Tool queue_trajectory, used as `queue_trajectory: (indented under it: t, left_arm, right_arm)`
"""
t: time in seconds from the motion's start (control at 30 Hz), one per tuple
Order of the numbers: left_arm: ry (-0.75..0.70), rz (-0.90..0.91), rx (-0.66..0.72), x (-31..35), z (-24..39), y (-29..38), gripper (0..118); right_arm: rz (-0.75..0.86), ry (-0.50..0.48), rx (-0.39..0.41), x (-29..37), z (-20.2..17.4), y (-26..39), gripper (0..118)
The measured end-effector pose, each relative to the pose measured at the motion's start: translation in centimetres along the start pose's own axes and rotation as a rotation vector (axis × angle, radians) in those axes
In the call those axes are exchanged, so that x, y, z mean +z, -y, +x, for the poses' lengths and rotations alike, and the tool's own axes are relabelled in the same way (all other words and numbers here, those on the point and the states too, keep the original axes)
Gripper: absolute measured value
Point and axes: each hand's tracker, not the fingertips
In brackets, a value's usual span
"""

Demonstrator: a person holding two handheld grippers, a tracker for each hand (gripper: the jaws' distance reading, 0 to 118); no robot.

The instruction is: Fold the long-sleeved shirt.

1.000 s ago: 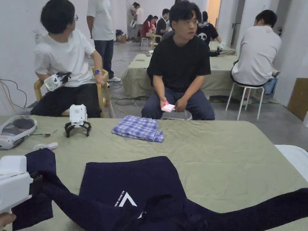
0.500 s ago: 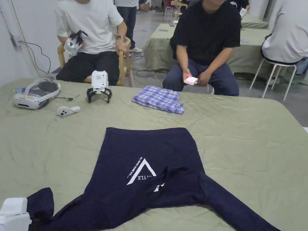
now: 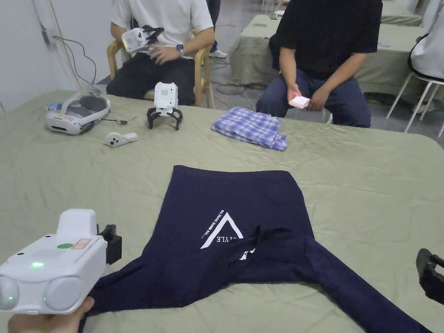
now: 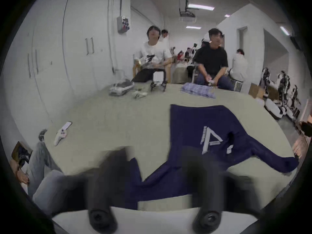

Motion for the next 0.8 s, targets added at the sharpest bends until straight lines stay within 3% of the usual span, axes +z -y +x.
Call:
queue_trajectory:
  t: [0.03, 0.07, 0.13, 0.17, 0.23, 0.3, 0.33, 0.37, 0.43, 0.57, 0.67, 0.7, 0.73, 0.8]
  left_arm:
    - [0.002, -0.018, 0.001, -0.3, 0.6, 0.3, 3]
    - [0.013, -0.022, 0.013, -0.5, 0.8, 0.5, 3]
    - [0.104, -0.069, 0.074, -2.0, 0.3, 1.7, 3]
    - [0.082, -0.065, 0.072, -2.4, 0.3, 2.1, 3]
    - [0.075, -0.083, 0.072, -3.6, -0.1, 2.7, 6]
    - [0.055, -0.103, 0.112, -3.1, 1.2, 2.9, 32]
    - [0.062, -0.137, 0.139, -3.5, 1.5, 3.2, 72]
    - [0.065, -0.166, 0.151, -3.9, 2.0, 3.9, 91]
    - [0.06, -0.28, 0.197, -5.7, 2.5, 5.6, 107]
    - [0.022, -0.454, 0.251, -9.6, 4.0, 9.5, 107]
    - [-0.002, -0.455, 0.279, -12.0, 4.2, 11.6, 105]
    - [-0.048, -0.472, 0.266, -13.0, 4.2, 12.0, 99]
    - [-0.051, -0.475, 0.266, -14.0, 4.1, 12.4, 86]
    - [-0.04, -0.485, 0.299, -14.1, 3.5, 12.8, 83]
  right_arm:
    - [0.011, -0.033, -0.003, 0.0, -1.7, 0.3, 12]
    - [0.007, -0.036, 0.016, -0.2, -3.0, 0.2, 0]
    - [0.007, -0.075, 0.015, -0.4, -5.7, 0.9, 0]
    - [-0.015, -0.135, -0.003, -0.7, -6.6, 1.1, 0]
    - [-0.023, -0.133, 0.019, -1.3, -8.2, 1.2, 0]
    - [-0.035, -0.157, 0.024, -2.0, -9.7, 1.5, 0]
    - [-0.057, -0.198, 0.001, -2.8, -9.8, 2.0, 0]
    - [-0.061, -0.202, 0.001, -3.2, -10.3, 2.2, 0]
    - [-0.077, -0.207, 0.022, -4.1, -11.7, 2.7, 0]
    - [-0.127, -0.26, 0.047, -5.1, -13.5, 3.6, 0]
    - [-0.151, -0.281, 0.055, -5.8, -14.2, 4.5, 0]
    - [-0.158, -0.28, 0.057, -6.2, -14.5, 4.7, 0]
    - [-0.168, -0.287, 0.065, -6.4, -14.6, 5.1, 0]
    - [-0.183, -0.295, 0.073, -7.2, -15.0, 5.5, 0]
